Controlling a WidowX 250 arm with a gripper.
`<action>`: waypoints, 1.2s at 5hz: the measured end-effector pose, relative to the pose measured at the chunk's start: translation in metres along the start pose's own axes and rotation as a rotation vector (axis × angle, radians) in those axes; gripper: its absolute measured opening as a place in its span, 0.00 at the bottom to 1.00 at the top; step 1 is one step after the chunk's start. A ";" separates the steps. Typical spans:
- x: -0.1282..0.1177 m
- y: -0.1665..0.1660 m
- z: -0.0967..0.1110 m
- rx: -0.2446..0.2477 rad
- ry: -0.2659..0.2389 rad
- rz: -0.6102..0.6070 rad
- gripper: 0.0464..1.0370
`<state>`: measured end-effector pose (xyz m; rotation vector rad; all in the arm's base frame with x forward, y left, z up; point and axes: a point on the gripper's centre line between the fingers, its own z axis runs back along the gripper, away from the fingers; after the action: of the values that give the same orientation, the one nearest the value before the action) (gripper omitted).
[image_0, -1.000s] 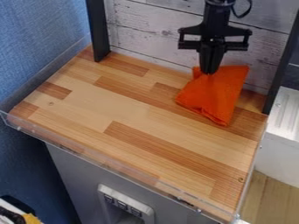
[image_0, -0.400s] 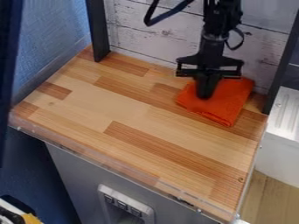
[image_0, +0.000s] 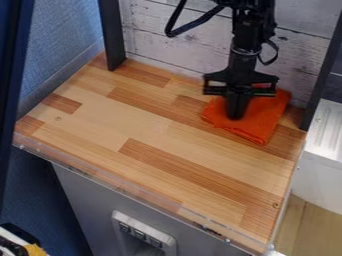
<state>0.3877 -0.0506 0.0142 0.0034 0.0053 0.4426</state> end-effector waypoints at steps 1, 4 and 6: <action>-0.011 0.008 -0.006 -0.014 0.003 -0.065 0.01; -0.024 0.101 -0.008 -0.031 -0.002 -0.275 0.01; -0.026 0.157 -0.006 -0.029 -0.003 -0.379 0.01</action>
<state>0.2967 0.0799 0.0087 -0.0251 -0.0034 0.0640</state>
